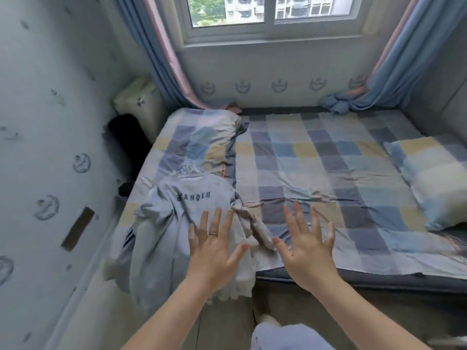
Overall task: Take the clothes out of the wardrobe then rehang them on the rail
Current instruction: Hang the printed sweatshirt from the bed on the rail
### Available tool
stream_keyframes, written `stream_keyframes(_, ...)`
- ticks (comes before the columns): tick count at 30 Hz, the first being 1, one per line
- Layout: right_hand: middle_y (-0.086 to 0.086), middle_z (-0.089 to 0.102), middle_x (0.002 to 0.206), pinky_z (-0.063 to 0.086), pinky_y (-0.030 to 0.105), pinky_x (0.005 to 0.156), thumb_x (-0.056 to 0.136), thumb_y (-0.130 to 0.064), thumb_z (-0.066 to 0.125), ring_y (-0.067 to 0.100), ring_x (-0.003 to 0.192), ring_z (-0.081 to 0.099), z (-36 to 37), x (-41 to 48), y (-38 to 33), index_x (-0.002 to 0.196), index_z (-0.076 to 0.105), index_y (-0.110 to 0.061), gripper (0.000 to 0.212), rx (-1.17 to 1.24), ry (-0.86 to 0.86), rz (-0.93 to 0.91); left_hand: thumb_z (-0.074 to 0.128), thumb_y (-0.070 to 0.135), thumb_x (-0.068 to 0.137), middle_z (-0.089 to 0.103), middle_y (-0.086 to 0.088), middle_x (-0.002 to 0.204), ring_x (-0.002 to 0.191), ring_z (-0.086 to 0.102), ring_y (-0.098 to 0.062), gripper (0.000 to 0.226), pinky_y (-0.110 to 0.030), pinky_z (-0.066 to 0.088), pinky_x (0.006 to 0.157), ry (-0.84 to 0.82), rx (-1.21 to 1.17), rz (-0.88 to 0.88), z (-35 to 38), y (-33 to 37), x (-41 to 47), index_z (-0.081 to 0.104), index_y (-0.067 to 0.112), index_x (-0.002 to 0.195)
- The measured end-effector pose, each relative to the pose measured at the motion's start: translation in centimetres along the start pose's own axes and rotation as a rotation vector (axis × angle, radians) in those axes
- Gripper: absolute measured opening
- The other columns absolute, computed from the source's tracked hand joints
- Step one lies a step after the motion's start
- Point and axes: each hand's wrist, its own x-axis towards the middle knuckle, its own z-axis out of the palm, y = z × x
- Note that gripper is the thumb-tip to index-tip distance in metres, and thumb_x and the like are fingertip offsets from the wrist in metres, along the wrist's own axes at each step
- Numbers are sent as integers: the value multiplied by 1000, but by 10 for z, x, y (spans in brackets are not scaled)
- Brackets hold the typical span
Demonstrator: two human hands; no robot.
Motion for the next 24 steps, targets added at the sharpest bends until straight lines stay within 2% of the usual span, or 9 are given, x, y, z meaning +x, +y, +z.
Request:
stream_keyframes(3, -21, -41, 150, -15, 57, 114, 89, -72, -1, 16, 143, -35, 18, 59, -14, 143, -33, -47, 67, -14, -56, -63, 0, 81, 83, -33, 17, 158, 141, -41, -10, 78, -47, -24, 116, -23, 28, -111, 3, -32, 32, -31, 48, 145)
stream_keyframes(9, -20, -38, 150, -15, 58, 114, 92, -69, 9, 18, 145, -30, 35, 171, -26, 148, -23, -44, 69, -73, -205, -113, -4, 80, 80, -28, 12, 162, 143, -37, -13, 80, -46, -28, 113, -109, 58, -252, 5, -77, 102, -26, 44, 148)
stream_keyframes(15, -18, -34, 154, -16, 58, 115, 92, -69, 6, 15, 141, -35, 55, 259, -39, 141, -34, -45, 68, -81, -306, -169, 18, 71, 94, -16, 8, 165, 148, -28, -18, 77, -50, -19, 117, -155, 49, -407, 13, -114, 159, -15, 39, 155)
stream_keyframes(20, -18, -29, 157, -13, 59, 114, 94, -68, 10, 19, 147, -26, 82, 303, -63, 151, -20, -41, 70, -90, -361, -170, 24, 70, 95, -8, 9, 167, 150, -21, -17, 75, -50, -15, 118, -190, 3, -465, 21, -153, 194, -5, 38, 157)
stream_keyframes(24, -17, -26, 159, -13, 58, 114, 94, -68, 13, 19, 147, -25, 119, 334, -90, 150, -23, -42, 71, -99, -423, -142, 25, 68, 95, -6, 7, 167, 150, -19, -18, 75, -50, -12, 119, -240, -47, -490, 40, -205, 226, -1, 36, 158)
